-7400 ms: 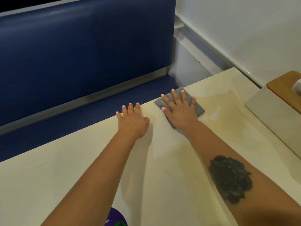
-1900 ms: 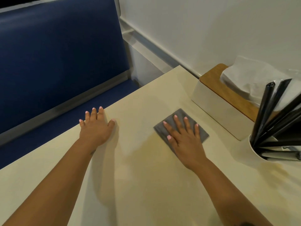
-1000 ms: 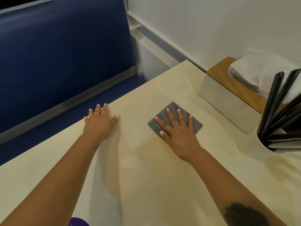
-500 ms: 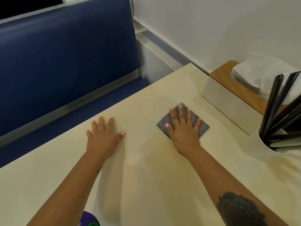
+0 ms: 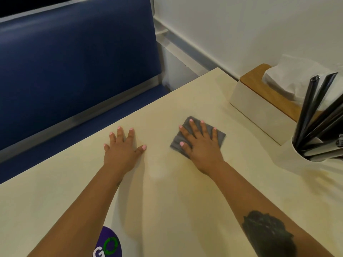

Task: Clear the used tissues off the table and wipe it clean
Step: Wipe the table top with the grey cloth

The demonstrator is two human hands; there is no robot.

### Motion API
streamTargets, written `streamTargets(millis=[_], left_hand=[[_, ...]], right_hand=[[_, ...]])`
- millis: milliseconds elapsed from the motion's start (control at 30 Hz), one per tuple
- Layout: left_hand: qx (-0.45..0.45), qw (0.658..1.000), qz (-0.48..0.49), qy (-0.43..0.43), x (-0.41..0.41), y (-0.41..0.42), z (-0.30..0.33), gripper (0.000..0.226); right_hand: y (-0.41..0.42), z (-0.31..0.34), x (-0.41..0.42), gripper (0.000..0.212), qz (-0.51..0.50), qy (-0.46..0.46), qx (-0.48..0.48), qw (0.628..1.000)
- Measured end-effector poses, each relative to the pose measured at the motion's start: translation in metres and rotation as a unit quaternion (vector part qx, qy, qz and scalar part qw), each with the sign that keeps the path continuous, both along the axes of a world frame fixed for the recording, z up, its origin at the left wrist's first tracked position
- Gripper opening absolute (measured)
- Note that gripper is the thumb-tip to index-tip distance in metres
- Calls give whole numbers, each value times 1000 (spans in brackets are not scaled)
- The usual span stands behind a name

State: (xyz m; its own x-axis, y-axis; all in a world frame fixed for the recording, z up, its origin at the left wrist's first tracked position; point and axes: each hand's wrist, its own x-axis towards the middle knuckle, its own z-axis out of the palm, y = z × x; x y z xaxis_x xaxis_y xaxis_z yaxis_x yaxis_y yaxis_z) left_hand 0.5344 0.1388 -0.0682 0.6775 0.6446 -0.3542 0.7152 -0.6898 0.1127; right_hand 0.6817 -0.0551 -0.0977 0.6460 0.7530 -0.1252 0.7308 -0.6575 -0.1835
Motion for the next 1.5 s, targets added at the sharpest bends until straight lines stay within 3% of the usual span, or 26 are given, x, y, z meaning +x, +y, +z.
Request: streamTargets(millis=[233, 467, 700, 933, 1167, 1367, 1500], left_hand=[[7, 1000, 12, 19, -21, -7, 7, 72], [-14, 1000, 16, 23, -30, -7, 1, 71], [-15, 999, 11, 34, -29, -5, 5, 72], [-16, 999, 0, 37, -29, -5, 7, 73], [-17, 999, -2, 36, -30, -4, 10, 73], [-34, 999, -9, 6, -38, 7, 11, 70], [-74, 995, 11, -60, -51, 9, 16, 67]], right_hand=[[24, 2, 17, 54, -102, 13, -28, 994], [-6, 0, -18, 65, 41, -11, -21, 999], [32, 5, -6, 55, -75, 14, -35, 996], [10, 2, -54, 61, 70, -11, -14, 997], [36, 2, -44, 57, -54, 7, -24, 998], [22, 2, -89, 62, 88, -12, -6, 996], [-5, 2, -68, 66, 62, -14, -19, 998]])
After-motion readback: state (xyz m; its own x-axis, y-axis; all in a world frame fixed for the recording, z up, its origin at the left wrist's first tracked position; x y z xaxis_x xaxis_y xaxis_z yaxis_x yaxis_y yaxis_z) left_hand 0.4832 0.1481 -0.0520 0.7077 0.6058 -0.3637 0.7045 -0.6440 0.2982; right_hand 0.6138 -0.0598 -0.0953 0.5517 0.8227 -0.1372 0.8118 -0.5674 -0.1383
